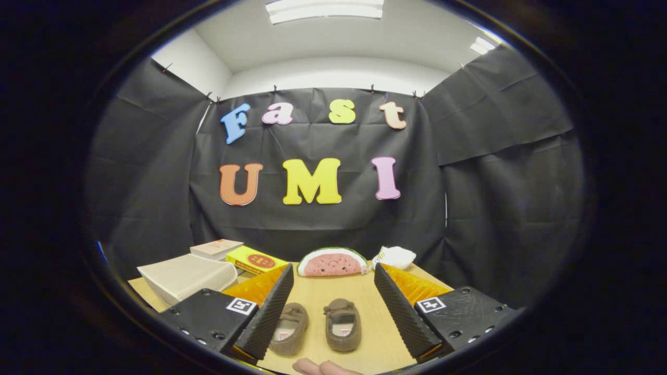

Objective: Open the storage box then place both shoes into the box .Put the left shoe in first, then the right shoe, with the right side of both shoes facing outward in a uniform manner.

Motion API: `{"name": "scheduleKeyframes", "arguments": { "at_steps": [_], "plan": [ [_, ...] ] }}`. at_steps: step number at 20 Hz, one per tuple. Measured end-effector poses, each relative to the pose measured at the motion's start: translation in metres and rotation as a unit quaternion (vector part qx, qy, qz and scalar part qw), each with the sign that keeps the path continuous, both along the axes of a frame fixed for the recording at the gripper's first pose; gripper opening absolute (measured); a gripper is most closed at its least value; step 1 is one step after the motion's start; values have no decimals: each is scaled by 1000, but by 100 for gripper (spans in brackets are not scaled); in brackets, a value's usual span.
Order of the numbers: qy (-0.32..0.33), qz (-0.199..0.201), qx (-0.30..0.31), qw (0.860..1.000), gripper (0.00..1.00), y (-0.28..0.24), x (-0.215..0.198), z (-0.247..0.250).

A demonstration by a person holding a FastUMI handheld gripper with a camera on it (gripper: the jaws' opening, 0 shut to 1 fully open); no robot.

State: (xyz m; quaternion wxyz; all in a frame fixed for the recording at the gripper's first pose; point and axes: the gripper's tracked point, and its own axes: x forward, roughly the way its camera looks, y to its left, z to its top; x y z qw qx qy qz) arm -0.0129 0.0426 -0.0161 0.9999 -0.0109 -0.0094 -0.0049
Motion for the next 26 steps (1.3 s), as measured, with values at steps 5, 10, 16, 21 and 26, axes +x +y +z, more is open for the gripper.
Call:
{"name": "scheduleKeyframes", "arguments": {
  "at_steps": [5, 10, 16, 21, 26],
  "plan": [
    [12, 20, -8, 1000, 95, 27, 14, -7],
    [40, 50, 3, 998, 95, 67, 43, -27],
    [110, 137, 31, 984, 95, 148, 91, -71],
    [178, 204, 68, 960, 96, 209, 120, -121],
    [227, 266, 160, 923, 95, 243, 128, -143]
  ]
}}
